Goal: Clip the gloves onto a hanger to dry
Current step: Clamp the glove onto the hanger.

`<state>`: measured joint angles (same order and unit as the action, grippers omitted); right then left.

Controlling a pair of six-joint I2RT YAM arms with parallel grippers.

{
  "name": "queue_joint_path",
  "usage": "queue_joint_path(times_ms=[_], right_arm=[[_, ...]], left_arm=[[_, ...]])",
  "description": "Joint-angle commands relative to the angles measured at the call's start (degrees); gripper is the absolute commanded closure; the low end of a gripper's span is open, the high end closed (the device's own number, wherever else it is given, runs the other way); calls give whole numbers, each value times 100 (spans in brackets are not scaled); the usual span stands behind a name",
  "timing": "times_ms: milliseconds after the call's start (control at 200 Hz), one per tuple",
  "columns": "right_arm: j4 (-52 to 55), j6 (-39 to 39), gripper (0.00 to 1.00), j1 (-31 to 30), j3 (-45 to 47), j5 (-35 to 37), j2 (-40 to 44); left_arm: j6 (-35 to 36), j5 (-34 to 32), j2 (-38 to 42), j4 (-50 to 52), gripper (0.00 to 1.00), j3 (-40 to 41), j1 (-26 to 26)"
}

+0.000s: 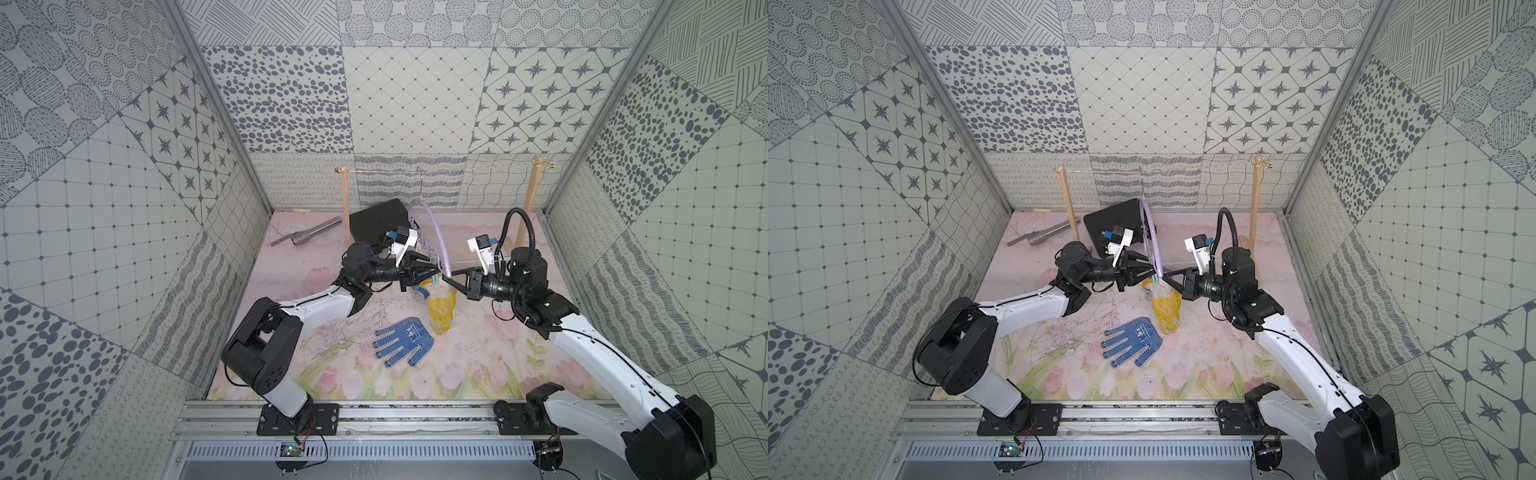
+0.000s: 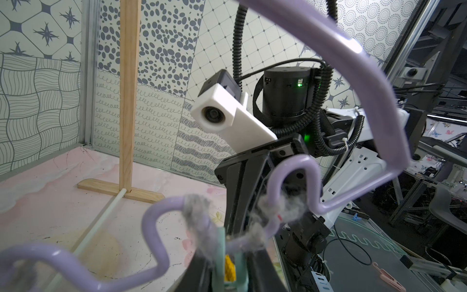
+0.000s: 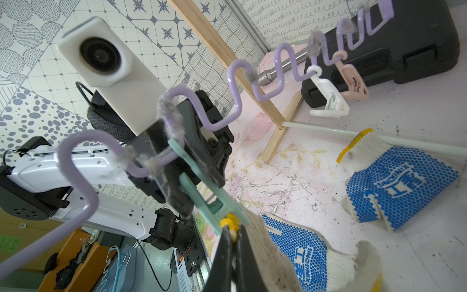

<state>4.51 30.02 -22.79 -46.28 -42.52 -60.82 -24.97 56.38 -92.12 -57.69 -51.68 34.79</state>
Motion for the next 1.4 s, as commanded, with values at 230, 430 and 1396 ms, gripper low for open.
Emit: queue_joint_path(times_ms=[230, 430, 1396], right_arm=[[-362, 48, 100, 23, -189, -77, 34], [-259, -37, 87, 53, -166, 20, 20], [1451, -665, 52, 57, 400, 2064, 225]], left_arm=[[-191, 188, 8, -438, 64, -27, -26], [-314, 77, 71, -753, 0, 178, -53], [837, -4913, 3111, 4915, 0, 1406, 178]])
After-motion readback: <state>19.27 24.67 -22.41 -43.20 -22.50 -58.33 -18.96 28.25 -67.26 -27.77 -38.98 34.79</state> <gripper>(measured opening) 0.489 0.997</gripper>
